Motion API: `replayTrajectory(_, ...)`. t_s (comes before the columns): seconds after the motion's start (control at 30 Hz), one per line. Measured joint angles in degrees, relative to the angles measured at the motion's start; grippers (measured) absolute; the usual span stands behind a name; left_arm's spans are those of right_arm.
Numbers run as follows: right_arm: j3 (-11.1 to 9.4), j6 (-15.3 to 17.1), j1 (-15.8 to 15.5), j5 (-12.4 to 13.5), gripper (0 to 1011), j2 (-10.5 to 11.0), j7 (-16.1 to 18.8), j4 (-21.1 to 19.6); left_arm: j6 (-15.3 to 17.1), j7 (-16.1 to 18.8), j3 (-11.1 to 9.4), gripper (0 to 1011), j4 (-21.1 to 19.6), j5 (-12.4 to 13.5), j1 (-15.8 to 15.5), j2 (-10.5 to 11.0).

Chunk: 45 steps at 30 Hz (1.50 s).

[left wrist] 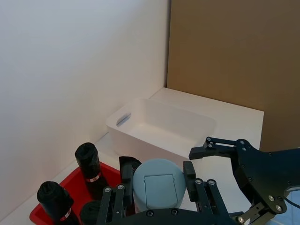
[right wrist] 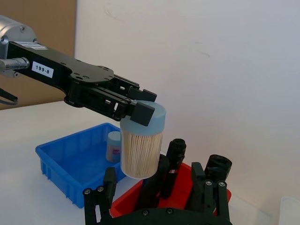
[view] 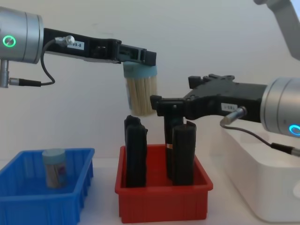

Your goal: Pick the cotton swabs from the blue box and place them into the white box.

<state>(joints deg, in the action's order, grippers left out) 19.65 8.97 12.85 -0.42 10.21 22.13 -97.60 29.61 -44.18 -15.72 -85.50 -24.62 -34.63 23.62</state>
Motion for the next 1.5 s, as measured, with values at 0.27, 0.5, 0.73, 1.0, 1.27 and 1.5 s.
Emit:
replayTrajectory(0.27,0.4,0.2,2.2,-0.9,1001,-1.4,0.6,2.7,0.0,0.0,0.0,650,0.0,0.0,0.0,0.0)
replayTrajectory(0.5,1.0,0.3,4.3,-1.6,1001,-2.9,1.3,5.9,0.0,0.0,0.0,650,0.0,0.0,0.0,0.0)
replayTrajectory(0.73,1.4,0.3,5.9,-2.0,1002,-4.1,1.6,8.4,0.0,0.0,0.0,650,0.0,0.0,0.0,0.0)
replayTrajectory(1.0,1.8,0.2,8.0,-2.3,1001,-5.6,1.9,11.9,0.0,0.0,0.0,650,0.0,0.0,0.0,0.0)
replayTrajectory(1.27,2.1,-0.4,9.9,-2.0,898,-6.7,2.9,14.9,0.0,0.0,0.0,650,0.0,0.0,0.0,0.0)
replayTrajectory(1.5,2.3,-1.3,10.9,-1.3,682,-7.3,3.8,16.6,0.0,0.0,0.0,650,0.0,0.0,0.0,0.0)
